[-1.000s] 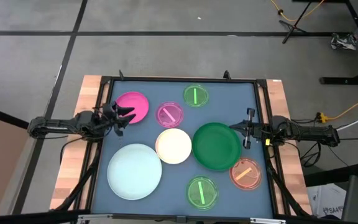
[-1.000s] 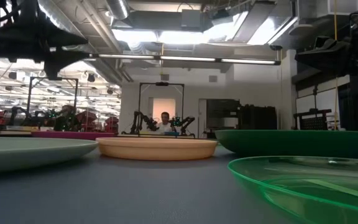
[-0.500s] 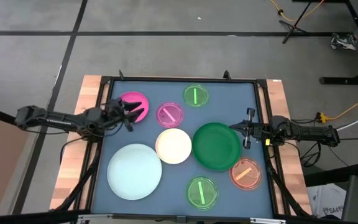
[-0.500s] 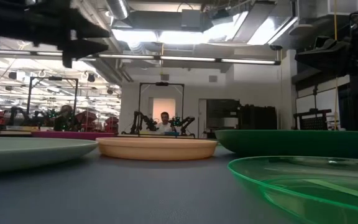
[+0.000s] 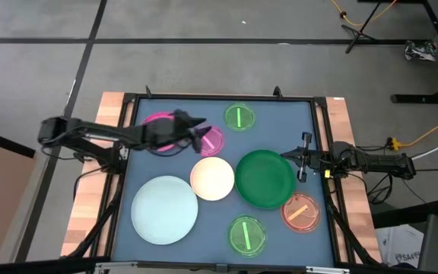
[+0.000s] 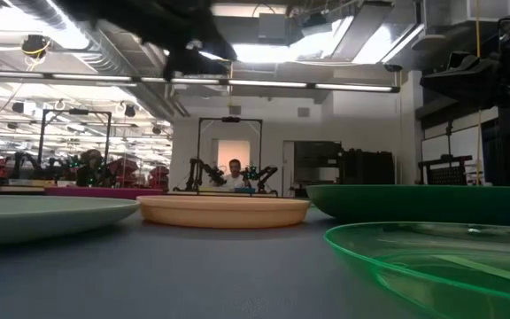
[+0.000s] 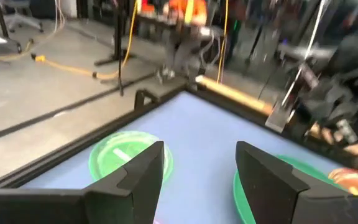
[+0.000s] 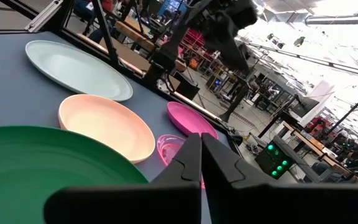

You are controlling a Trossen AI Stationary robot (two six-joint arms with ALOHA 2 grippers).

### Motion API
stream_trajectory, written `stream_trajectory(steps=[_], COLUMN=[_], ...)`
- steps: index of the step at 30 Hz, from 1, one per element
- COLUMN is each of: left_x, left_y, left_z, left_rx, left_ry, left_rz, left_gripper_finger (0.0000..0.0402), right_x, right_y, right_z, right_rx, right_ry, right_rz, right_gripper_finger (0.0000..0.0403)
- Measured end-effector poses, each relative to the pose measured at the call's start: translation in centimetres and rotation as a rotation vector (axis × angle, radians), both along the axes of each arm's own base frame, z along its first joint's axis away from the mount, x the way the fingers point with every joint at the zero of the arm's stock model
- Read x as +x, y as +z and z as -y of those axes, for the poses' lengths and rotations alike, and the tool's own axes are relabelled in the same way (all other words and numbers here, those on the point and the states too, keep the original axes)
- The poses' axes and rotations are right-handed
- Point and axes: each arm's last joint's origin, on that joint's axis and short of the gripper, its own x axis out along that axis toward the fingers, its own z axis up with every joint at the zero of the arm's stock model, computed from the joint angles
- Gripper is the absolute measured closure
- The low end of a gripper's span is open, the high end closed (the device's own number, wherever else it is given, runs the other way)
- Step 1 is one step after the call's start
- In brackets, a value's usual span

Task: Stack plastic plates
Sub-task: Stack the dark green plate on top of blue plate

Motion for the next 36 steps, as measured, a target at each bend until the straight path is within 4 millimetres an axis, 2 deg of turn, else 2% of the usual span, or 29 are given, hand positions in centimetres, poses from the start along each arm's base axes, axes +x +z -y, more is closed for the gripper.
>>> stream_trajectory(steps=[5, 10, 17, 22, 27, 36], left_x=[4.6, 8.8, 12.7, 14.3, 14.9, 15.4], left_y=[0.0, -0.7, -3.7, -6.2, -8.6, -11.0], left_z=[-0.7, -1.0, -1.2, -1.2, -1.0, 0.5], left_rx=[-0.025, -0.047, -0.139, -0.208, -0.274, -0.31], left_ry=[-0.033, -0.091, -0.127, -0.141, -0.141, -0.166], left_rz=[-0.112, -0.139, -0.173, -0.207, -0.242, -0.291], left_gripper_finger=[0.0208, 0.0208, 0.0208, 0.0208, 0.0208, 0.0208], right_x=[0.0, 0.0, 0.0, 0.0, 0.0, 0.0], right_y=[0.0, 0.0, 0.0, 0.0, 0.0, 0.0], right_z=[0.0, 0.0, 0.0, 0.0, 0.0, 0.0], right_rx=[0.0, 0.0, 0.0, 0.0, 0.0, 0.0], right_ry=[0.0, 0.001, 0.001, 0.0, 0.0, 0.0], right_rz=[0.0, 0.0, 0.0, -0.001, -0.001, 0.0], right_gripper_finger=[0.0402, 0.0402, 0.0402, 0.0402, 0.0402, 0.0402])
